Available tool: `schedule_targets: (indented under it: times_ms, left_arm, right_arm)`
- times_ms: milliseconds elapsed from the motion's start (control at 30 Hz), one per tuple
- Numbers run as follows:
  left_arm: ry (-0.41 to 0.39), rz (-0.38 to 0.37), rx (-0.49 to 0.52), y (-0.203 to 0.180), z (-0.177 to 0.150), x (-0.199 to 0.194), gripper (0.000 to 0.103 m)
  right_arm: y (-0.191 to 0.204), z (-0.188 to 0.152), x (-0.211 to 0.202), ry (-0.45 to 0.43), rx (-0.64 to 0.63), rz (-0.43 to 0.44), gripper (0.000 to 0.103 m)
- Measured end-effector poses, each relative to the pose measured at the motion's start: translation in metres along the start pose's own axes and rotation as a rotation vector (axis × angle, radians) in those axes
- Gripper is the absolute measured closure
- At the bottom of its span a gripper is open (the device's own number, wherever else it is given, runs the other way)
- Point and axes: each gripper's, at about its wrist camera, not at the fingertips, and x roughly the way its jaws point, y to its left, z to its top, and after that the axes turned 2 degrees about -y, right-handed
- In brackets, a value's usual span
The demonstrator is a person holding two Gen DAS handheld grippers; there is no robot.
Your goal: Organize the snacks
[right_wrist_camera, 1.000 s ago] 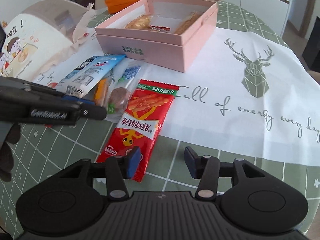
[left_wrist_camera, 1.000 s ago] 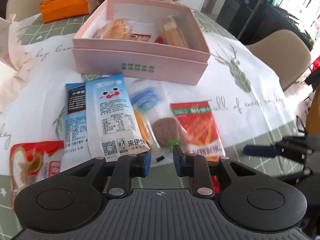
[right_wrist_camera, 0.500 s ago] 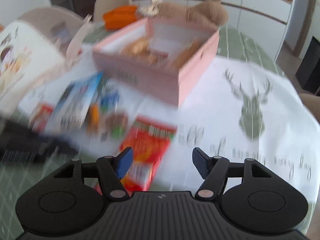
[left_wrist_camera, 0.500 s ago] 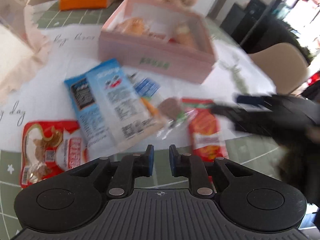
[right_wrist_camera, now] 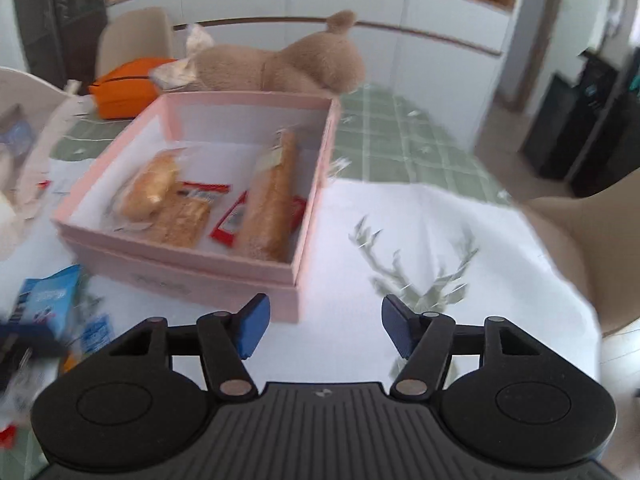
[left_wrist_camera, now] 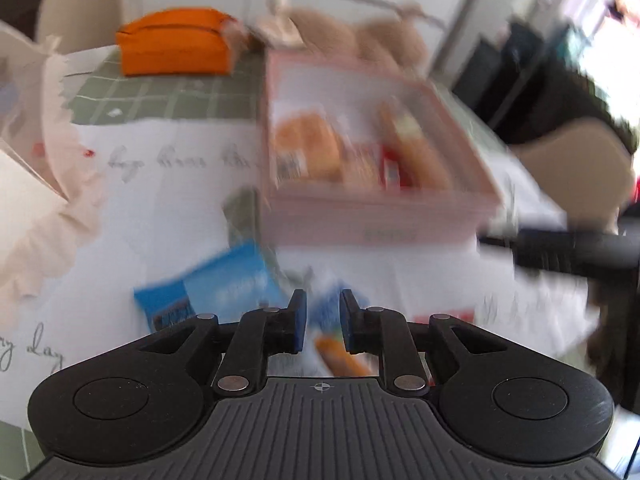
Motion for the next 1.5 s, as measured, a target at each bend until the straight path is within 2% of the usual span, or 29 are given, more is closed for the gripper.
schedule_targets:
  times_ms: [67,133,233,300,433,500,633,767,867,933,967,1067,1167,1267,1367,1500]
  left_arm:
    - [-0.072,-0.002,-0.056,0.009,0.017,-0.007,0.082]
    - [-0.13,0.042,-0.072,0.015,0.035,-0.005,0.082]
    - [-0.099,0.111,-0.051,0.019,0.057,0.023,0.082]
    - [-0.078,0.153,-0.005,0.019,0.063,0.039,0.066]
    - [-0.059,0.161,0.057,0.025,0.056,0.037,0.061]
    - [-0.057,0.193,0.088,0.029,0.052,0.029,0.061]
    - [-0.06,0.229,0.038,0.052,0.048,0.015,0.064]
    - [-0.129,0.222,-0.023,0.062,0.036,-0.021,0.066]
    - [-0.216,0.201,-0.025,0.05,0.022,-0.054,0.069]
    - [-0.233,0.161,0.0,0.036,0.015,-0.062,0.069]
    - [-0.208,0.134,0.025,0.029,0.013,-0.059,0.069]
    - [-0.118,0.074,0.069,0.018,0.007,-0.039,0.07]
    - [-0.04,0.079,0.11,0.014,0.0,-0.013,0.071]
    - [0.044,0.111,0.144,0.013,-0.013,0.007,0.073]
    - [0.039,0.129,0.173,0.012,-0.024,0.002,0.073]
    - [0.048,0.102,0.158,0.014,-0.031,-0.015,0.076]
  right_arm:
    - [-0.003,0.0,-0.005,-0.003,0.012,0.042,0.04]
    - [-0.001,0.0,-0.011,-0.016,0.02,0.058,0.04]
    - [-0.002,0.003,-0.016,-0.043,0.051,0.073,0.04]
    - [0.003,0.004,-0.013,-0.045,0.042,0.059,0.04]
    - [0.015,0.008,0.004,0.002,-0.012,0.059,0.04]
    - [0.022,0.008,0.007,0.01,-0.026,0.081,0.04]
    - [0.044,0.009,0.007,0.012,-0.074,0.124,0.04]
    - [0.062,0.007,0.001,0.008,-0.094,0.139,0.04]
    - [0.073,-0.003,-0.005,0.053,-0.08,0.233,0.041]
    - [0.087,-0.016,-0.005,0.093,-0.108,0.286,0.046]
    - [0.096,-0.023,-0.004,0.104,-0.137,0.291,0.053]
    - [0.121,-0.042,-0.006,0.106,-0.224,0.272,0.06]
    - [0.129,-0.055,-0.019,0.123,-0.253,0.298,0.063]
    - [0.124,-0.066,-0.03,0.132,-0.265,0.281,0.064]
    - [0.112,-0.072,-0.036,0.148,-0.251,0.267,0.064]
    - [0.1,-0.076,-0.042,0.156,-0.246,0.269,0.064]
